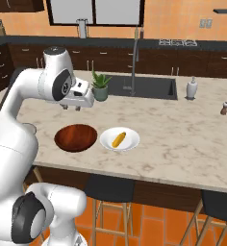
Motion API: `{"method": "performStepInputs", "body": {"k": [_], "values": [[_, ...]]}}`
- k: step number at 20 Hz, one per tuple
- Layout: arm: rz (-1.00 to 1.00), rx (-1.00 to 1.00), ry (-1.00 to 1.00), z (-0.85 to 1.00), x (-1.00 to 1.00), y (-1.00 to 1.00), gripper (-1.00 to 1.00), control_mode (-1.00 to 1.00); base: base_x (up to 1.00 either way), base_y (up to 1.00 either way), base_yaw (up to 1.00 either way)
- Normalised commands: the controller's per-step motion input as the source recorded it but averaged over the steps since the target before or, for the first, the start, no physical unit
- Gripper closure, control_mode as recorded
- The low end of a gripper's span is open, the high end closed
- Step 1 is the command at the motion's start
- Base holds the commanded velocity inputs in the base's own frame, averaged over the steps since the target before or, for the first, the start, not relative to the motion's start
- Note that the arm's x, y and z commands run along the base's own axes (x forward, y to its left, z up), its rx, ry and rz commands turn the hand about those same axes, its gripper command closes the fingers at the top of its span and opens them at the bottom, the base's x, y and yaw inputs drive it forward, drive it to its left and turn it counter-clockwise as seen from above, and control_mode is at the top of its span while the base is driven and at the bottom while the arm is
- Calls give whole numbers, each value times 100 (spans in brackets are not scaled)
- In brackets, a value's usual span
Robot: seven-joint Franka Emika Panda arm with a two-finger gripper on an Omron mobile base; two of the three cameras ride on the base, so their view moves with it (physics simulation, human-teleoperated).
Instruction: Pick the chicken drumstick and corn from their plates and place them in the bowl. Then put the bowl in the fridge.
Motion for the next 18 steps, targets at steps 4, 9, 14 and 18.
{"method": "performStepInputs", "body": {"k": [4,9,14,18], "values": [[0,0,1,-4,-29,-2,-100,-100,0,0,0],[0,0,18,-39,-16,-38,-100,-100,0,0,0],[0,0,9,-53,15,-59,-100,-100,0,0,0],[0,0,10,-56,36,-60,-100,-100,0,0,0]]}}
